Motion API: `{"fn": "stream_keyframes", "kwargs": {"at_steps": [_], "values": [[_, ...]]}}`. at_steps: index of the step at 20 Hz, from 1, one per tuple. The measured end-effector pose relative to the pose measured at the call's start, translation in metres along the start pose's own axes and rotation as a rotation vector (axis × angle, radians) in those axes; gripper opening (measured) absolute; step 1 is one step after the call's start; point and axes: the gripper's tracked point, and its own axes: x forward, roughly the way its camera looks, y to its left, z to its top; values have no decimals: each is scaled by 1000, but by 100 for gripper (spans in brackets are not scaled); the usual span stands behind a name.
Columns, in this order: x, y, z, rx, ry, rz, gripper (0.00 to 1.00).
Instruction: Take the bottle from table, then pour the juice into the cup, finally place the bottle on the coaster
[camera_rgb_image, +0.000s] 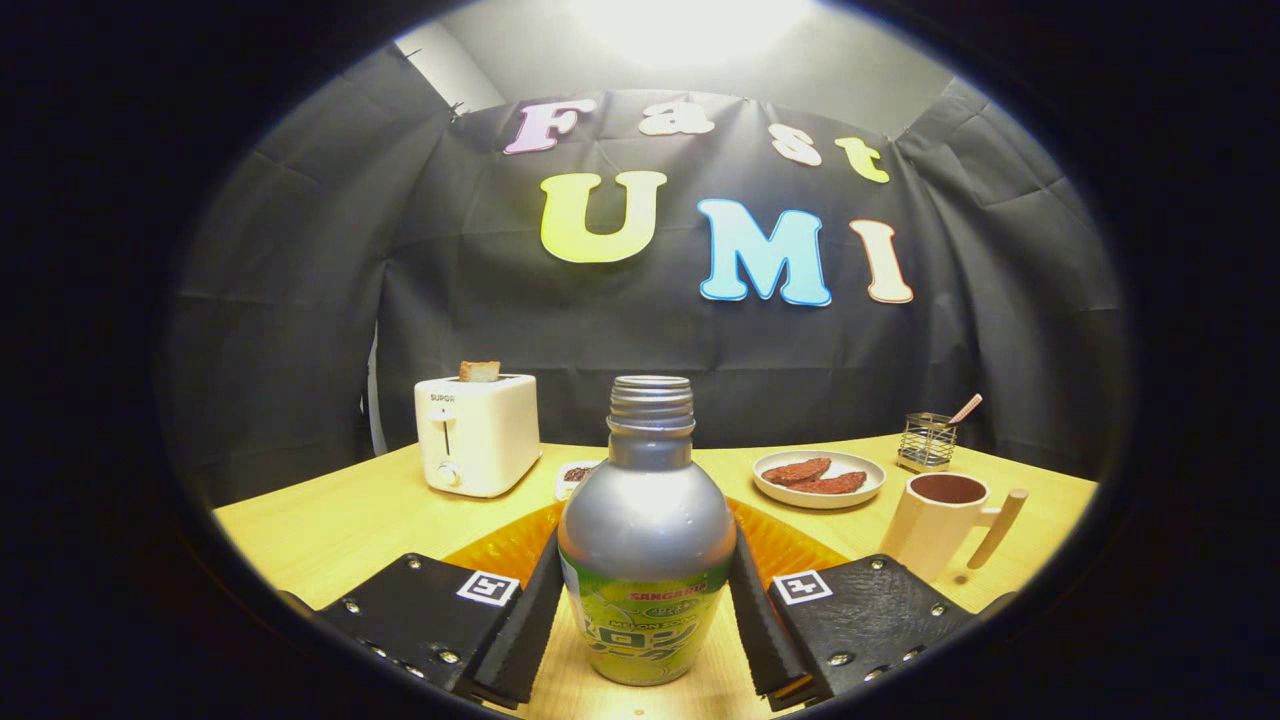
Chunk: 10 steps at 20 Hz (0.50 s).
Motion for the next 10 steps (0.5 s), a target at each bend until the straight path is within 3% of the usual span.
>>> {"fn": "stream_keyframes", "kwargs": {"at_steps": [10], "values": [[11,-30,42,179,-25,-31,78]]}}
